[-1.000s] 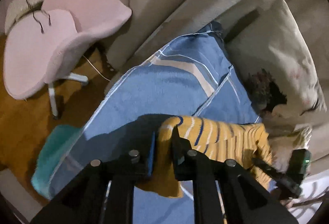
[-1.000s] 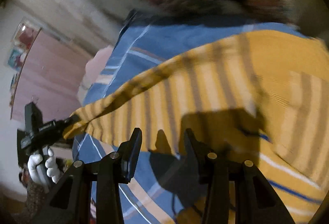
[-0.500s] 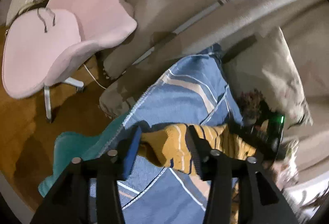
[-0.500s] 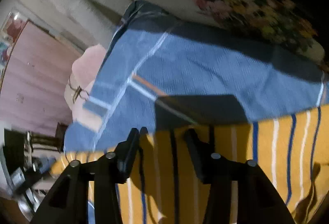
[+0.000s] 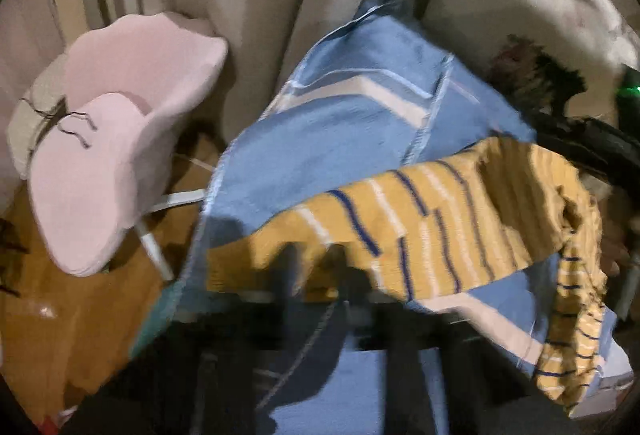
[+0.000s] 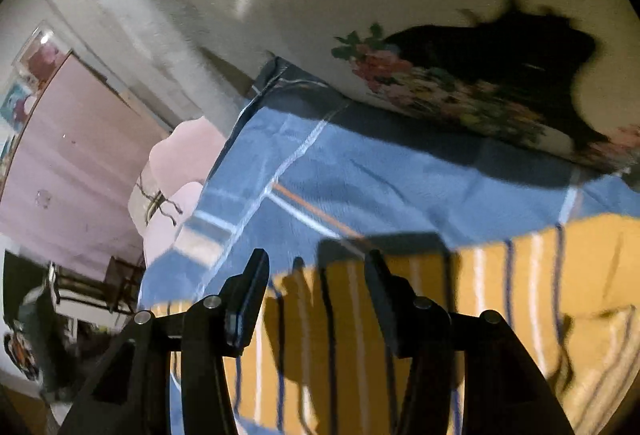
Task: Fold small clothes
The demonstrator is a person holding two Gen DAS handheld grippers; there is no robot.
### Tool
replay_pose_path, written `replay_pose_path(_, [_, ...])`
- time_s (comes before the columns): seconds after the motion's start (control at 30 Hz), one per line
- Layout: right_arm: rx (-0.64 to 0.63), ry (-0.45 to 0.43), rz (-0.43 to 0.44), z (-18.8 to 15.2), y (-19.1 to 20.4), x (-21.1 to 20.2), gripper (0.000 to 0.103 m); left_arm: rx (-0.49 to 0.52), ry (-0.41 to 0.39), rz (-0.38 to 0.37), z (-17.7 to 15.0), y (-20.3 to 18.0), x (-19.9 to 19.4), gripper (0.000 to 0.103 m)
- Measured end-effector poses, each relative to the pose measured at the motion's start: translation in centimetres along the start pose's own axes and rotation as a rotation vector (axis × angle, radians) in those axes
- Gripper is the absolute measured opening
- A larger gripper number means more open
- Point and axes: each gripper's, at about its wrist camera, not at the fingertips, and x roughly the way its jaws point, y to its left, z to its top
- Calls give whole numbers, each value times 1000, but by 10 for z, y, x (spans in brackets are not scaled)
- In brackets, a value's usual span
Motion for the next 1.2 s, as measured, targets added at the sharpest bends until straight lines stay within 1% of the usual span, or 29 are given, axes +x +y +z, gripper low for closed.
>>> replay_pose_path(0.07, [8, -6, -13, -11, -9, -11, 54, -53, 11, -34, 2, 6, -4, 0])
replay_pose_path(0.13, [58, -3, -14, -26, -28, -24, 54, -87, 13, -64, 2, 8, -9, 0])
replay_pose_path(0.23, [136, 30, 47, -42, -50, -31, 54, -126, 2, -101, -1, 7, -16, 0])
replay_pose_path(0.3, [157, 51, 72, -53, -55, -31, 54, -152, -20, -129, -2, 5, -22, 0])
replay_pose_path(0.4, [142, 62, 86, -69, -53, -34, 54, -180, -45, -172, -4, -3, -35, 0])
replay_pose_path(0.43, [146, 65, 93, -72, -52, -34, 54, -167, -55, -174, -5, -8, -40, 0])
replay_pose_path(0.47, [152, 73, 110, -75, -51, -33, 54, -142, -66, -154, -5, -15, -46, 0])
replay_pose_path(0.5, [157, 84, 134, -77, -51, -32, 54, -122, -86, -116, -5, -20, -51, 0])
replay_pose_path(0.57, [146, 109, 157, -82, -45, -31, 54, -107, -117, -73, -3, -21, -53, 2])
replay_pose_path(0.63, [126, 120, 156, -86, -38, -28, 54, -94, -110, -23, 0, -16, -46, 22])
replay_pose_path(0.67, [120, 125, 156, -87, -34, -25, 54, -83, -110, 0, 0, -14, -43, 41])
replay_pose_path(0.7, [115, 131, 156, -89, -31, -23, 54, -61, -115, 31, 0, -12, -39, 51])
replay_pose_path(0.73, [113, 134, 154, -91, -28, -19, 54, -34, -115, 57, 0, -9, -34, 51])
replay_pose_path(0.83, [97, 147, 137, -95, -24, -15, 54, 13, -94, 118, 1, -4, -17, 51])
replay_pose_path(0.93, [79, 158, 108, -98, -24, -12, 54, 40, -69, 97, 2, -3, -1, 52])
replay_pose_path(0.97, [80, 159, 101, -97, -25, -11, 54, 50, -57, 105, 0, -4, 2, 52])
replay_pose_path(1.0, [85, 160, 93, -97, -27, -11, 54, 66, -32, 127, 1, -7, 7, 49])
replay_pose_path(1.03, [92, 158, 85, -97, -30, -11, 54, 81, -24, 148, 1, -9, 9, 44])
replay_pose_path(1.07, [100, 158, 81, -95, -32, -11, 54, 85, -22, 150, 1, -9, 7, 28])
replay_pose_path(1.1, [110, 156, 77, -94, -35, -11, 54, 77, -14, 133, 2, -8, 5, 11])
replay_pose_path(1.2, [126, 145, 73, -92, -38, -13, 54, 23, 0, 56, 5, 0, -7, 8])
